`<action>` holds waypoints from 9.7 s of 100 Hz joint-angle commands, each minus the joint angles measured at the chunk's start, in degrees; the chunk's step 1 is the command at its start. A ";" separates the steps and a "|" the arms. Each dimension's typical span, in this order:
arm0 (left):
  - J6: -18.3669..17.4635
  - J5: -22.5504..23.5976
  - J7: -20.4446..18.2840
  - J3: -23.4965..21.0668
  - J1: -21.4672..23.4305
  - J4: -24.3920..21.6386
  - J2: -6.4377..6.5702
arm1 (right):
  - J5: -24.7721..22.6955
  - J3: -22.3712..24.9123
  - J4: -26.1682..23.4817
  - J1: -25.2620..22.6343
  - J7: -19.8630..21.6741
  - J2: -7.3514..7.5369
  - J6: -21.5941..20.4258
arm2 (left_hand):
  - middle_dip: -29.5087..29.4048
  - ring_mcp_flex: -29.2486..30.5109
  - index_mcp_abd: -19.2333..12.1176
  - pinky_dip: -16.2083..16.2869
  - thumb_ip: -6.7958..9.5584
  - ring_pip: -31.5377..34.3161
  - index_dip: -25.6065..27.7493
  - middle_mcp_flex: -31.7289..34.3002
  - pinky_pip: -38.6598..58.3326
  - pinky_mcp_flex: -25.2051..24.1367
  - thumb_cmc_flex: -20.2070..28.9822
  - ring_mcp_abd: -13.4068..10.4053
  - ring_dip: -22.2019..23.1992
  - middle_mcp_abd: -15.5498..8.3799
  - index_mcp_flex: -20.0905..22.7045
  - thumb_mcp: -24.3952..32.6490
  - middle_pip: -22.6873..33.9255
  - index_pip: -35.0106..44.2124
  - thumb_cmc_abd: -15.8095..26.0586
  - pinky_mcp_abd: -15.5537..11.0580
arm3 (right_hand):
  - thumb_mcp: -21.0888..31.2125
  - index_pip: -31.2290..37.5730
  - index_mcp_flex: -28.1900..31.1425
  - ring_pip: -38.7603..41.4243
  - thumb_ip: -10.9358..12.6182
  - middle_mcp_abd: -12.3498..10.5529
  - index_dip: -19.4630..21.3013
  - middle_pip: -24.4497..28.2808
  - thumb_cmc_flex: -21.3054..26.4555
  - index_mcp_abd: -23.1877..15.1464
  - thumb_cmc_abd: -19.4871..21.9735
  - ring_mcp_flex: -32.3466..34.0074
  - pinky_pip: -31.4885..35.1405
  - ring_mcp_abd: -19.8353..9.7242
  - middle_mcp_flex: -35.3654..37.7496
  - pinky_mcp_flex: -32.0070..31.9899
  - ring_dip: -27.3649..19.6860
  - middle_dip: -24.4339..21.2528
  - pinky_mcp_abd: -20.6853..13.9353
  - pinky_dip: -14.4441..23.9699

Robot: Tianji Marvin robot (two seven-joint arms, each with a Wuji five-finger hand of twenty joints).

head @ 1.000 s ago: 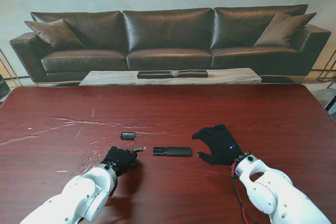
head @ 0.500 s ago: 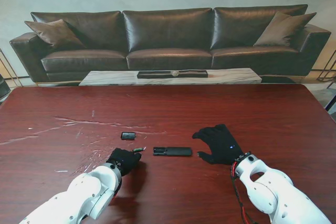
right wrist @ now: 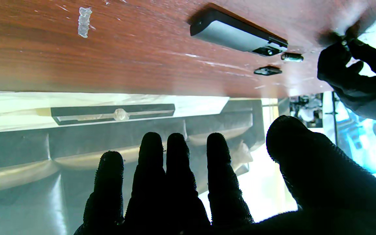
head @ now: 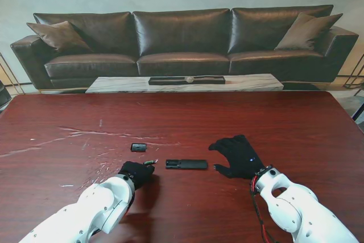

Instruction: Install the batteries into the remote control and close the cover

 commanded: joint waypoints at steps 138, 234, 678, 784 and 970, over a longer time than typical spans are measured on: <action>0.38 -2.82 -3.16 4.28 -1.82 5.70 1.20 | -0.04 0.42 -0.20 -0.56 -0.62 -0.28 -1.24 | -10.84 3.45 -5.11 11.84 0.20 21.56 -22.89 13.61 9.17 4.77 3.09 -6.44 3.88 4.94 25.49 -2.60 0.15 -12.19 -9.17 2.35 | -1.33 -0.89 -0.22 -1.15 1.01 0.79 0.66 -0.90 0.25 0.57 1.70 0.44 -1.01 0.18 -0.79 -0.03 -0.28 -0.50 0.22 -1.24; 0.95 -3.53 2.32 0.66 -0.05 4.72 0.26 | -0.07 0.25 0.19 -0.24 -0.91 -0.28 -1.26 | -21.87 13.98 -0.44 4.27 -0.13 8.20 -21.72 21.51 9.68 12.06 2.69 -2.43 -1.50 1.54 22.77 -0.91 -2.79 -6.10 -7.10 3.71 | -3.01 -1.05 -0.53 -1.17 1.30 0.84 0.61 -0.85 1.52 0.87 3.76 0.28 -1.01 0.14 -1.24 -0.03 -0.28 -0.53 0.22 -1.24; 1.66 -27.46 15.51 26.25 -28.27 21.66 -8.24 | 4.20 -4.86 3.23 2.99 3.09 -0.56 1.89 | -22.12 1.14 2.34 7.80 0.39 6.02 -16.53 4.75 9.31 2.26 1.36 1.21 0.29 3.41 13.87 -8.37 -2.52 -18.01 -3.52 3.53 | -4.02 -0.99 -0.64 -1.13 1.46 0.71 0.53 -0.78 2.15 0.70 4.77 -0.09 -1.65 -0.04 -1.42 -0.04 -0.25 -0.56 -0.05 -1.60; 0.31 -24.96 15.61 21.02 -24.25 17.81 -6.44 | 6.21 -25.93 20.45 21.72 -4.11 -2.15 7.77 | -32.13 -6.00 4.79 8.84 0.44 -0.81 -15.20 -3.00 6.29 -5.05 -2.84 4.64 -3.10 5.20 14.07 -10.18 -7.69 -33.38 2.46 5.18 | 13.74 8.43 10.28 4.29 -1.21 -3.88 1.57 2.31 -2.30 -6.02 -7.46 12.57 5.57 -1.61 12.20 9.49 -0.05 1.35 1.37 3.40; 0.47 -25.36 16.16 18.62 -21.97 16.44 -6.28 | 14.74 -39.41 32.46 28.99 -5.95 -6.06 13.14 | -32.25 -6.18 4.35 9.45 0.20 0.04 -13.86 -2.83 7.85 -5.89 -1.24 5.14 -2.67 5.54 14.59 -10.47 -7.85 -33.40 3.83 5.33 | 13.45 26.75 16.49 12.50 -12.66 -7.18 -5.72 8.73 5.41 -13.58 -14.15 19.19 8.42 -3.96 20.48 8.77 6.48 3.87 3.85 5.70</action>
